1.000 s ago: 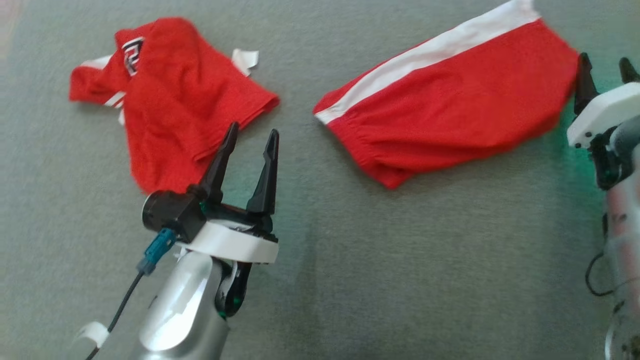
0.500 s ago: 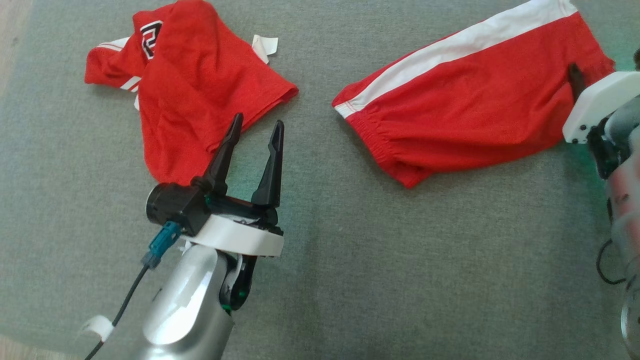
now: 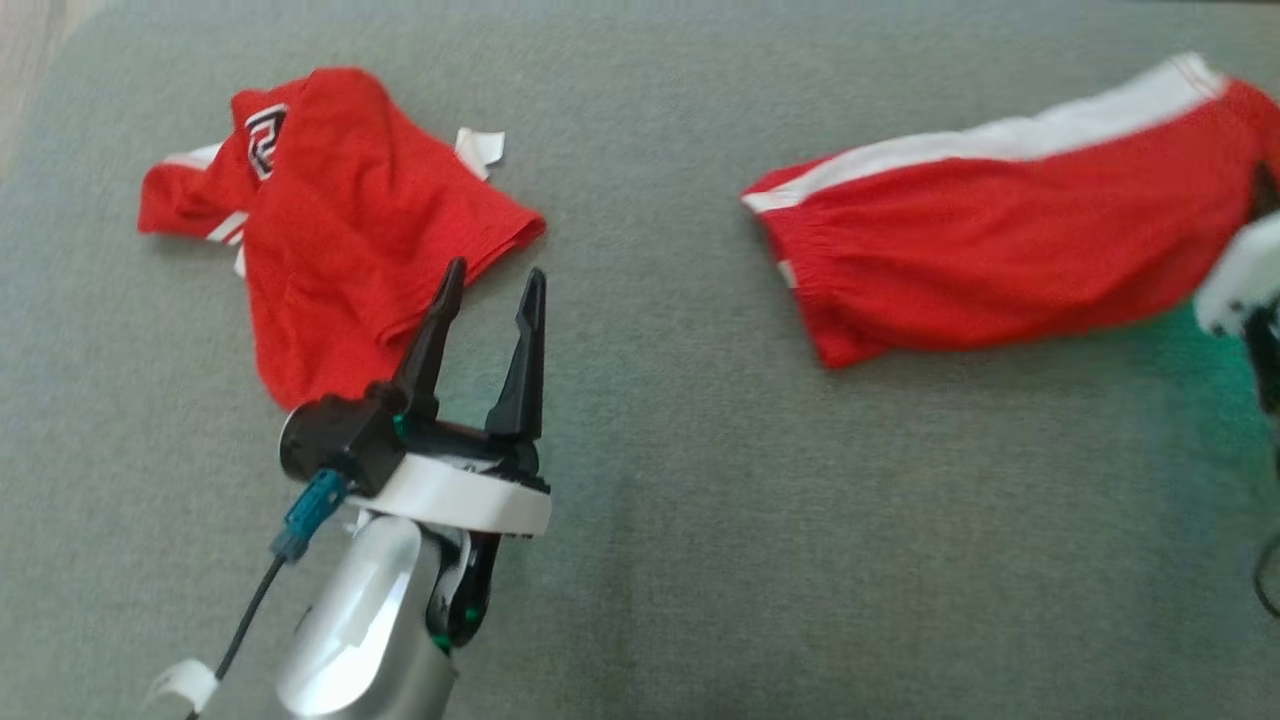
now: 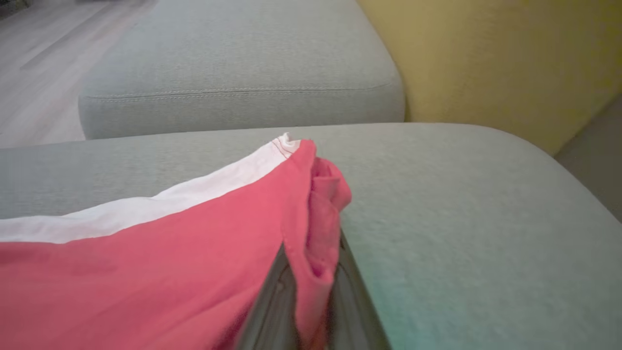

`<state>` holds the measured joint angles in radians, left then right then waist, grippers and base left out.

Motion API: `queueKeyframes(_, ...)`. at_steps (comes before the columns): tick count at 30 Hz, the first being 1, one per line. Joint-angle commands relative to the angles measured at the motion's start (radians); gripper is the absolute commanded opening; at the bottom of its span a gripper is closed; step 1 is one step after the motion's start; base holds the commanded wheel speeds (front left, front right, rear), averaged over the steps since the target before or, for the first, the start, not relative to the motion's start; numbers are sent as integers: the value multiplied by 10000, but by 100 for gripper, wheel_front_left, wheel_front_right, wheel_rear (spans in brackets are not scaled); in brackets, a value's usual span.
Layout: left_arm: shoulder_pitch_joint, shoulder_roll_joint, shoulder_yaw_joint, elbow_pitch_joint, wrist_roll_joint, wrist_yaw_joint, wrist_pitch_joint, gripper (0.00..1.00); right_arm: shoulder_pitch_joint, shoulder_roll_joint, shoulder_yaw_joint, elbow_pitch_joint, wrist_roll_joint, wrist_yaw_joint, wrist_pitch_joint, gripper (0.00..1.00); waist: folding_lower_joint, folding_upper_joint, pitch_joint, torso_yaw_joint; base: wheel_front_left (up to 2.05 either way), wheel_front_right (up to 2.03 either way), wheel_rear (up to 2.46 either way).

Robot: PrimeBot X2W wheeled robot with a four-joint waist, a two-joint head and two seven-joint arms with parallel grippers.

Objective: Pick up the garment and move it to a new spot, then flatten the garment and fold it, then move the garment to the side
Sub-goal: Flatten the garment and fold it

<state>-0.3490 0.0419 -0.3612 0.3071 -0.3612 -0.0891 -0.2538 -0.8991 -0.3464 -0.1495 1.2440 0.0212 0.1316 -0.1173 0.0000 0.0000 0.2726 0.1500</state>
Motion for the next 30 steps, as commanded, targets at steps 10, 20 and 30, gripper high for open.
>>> queueKeyframes(10, 277, 84, 597, -263, 156, -116, -80, 100, 790, -468, -1078, 7, 65, -9, -900, 0, 0, 0, -639, -654, 0, 0, 0)
queueKeyframes(20, 362, 84, 673, -157, 198, -174, -80, 100, 624, 537, -1064, -632, -14, -9, -1391, 0, 0, 0, -937, -551, 0, 0, 0)
queueKeyframes(30, 684, 83, 1029, -86, 186, -195, -80, 100, 1193, 1728, 426, -2020, 764, -9, -1441, 0, 0, 0, -1571, -491, 0, 0, 0)
